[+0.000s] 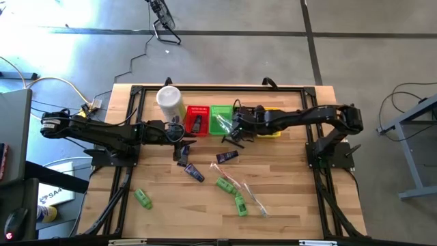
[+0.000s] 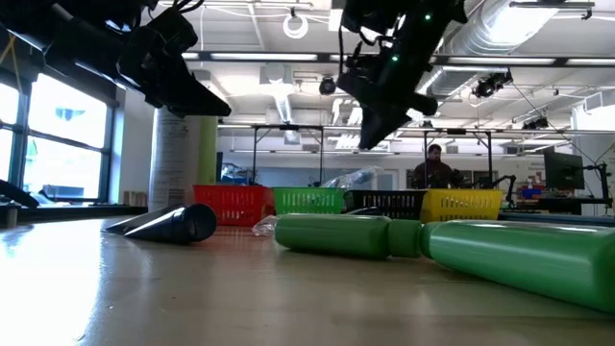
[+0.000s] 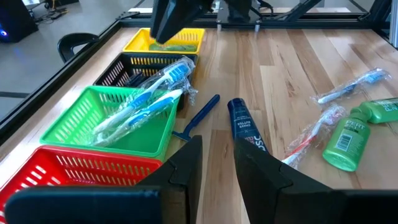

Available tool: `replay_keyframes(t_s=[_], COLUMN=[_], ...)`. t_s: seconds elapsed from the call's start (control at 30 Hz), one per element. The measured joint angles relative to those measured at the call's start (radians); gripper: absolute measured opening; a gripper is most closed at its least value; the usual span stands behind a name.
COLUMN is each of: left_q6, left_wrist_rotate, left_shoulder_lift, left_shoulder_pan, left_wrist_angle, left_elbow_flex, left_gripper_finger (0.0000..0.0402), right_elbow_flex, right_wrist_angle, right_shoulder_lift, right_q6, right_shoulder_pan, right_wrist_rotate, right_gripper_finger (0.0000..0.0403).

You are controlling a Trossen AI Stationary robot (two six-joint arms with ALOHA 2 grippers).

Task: Pick & Place Travel size toiletries
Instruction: Put the blue toothbrush into the green bin

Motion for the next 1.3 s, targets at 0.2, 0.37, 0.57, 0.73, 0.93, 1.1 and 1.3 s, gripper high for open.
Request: replay_keyframes(t_s=[0.2, 0.37, 0.57, 0.73, 0.93, 1.1, 1.3], left_q6=[0.0, 0.0, 0.0, 0.0, 0.0, 0.0, 0.0], left_wrist_rotate=[0.0, 0.0, 0.0, 0.0, 0.0, 0.0, 0.0], left_shoulder_lift=[0.0, 0.0, 0.0, 0.0, 0.0, 0.0, 0.0], left_shoulder_pan=[0.0, 0.0, 0.0, 0.0, 0.0, 0.0, 0.0], left_wrist_angle=[0.0, 0.0, 0.0, 0.0, 0.0, 0.0, 0.0], left_elbow_flex=[0.0, 0.0, 0.0, 0.0, 0.0, 0.0, 0.0], left_gripper_finger=[0.0088, 0.0088, 0.0088, 0.0088, 0.0088, 0.0088, 0.0088], right_elbow_flex=[0.0, -0.017, -0.088, -0.154, -0.154, -0.154, -0.154], right_wrist_angle=[-0.164, -0.173, -0.037, 0.069, 0.089, 0.154, 0.278], right_shoulder_lift=[-0.023, -0.022, -0.021, -0.02, -0.02, -0.02, -0.02], right_q6=[-0.005, -0.019, -0.067, -0.088, -0.13, -0.145, -0.184], right_shoulder_pan=[-0.024, -0.056, -0.107, -0.136, -0.17, -0.178, -0.163], right_wrist_rotate=[-0.121, -0.144, -0.24, -0.257, -0.364, -0.463, -0.479], right_gripper_finger=[0.0005, 0.0002, 0.0002, 0.0002, 0.0002, 0.0002, 0.0002])
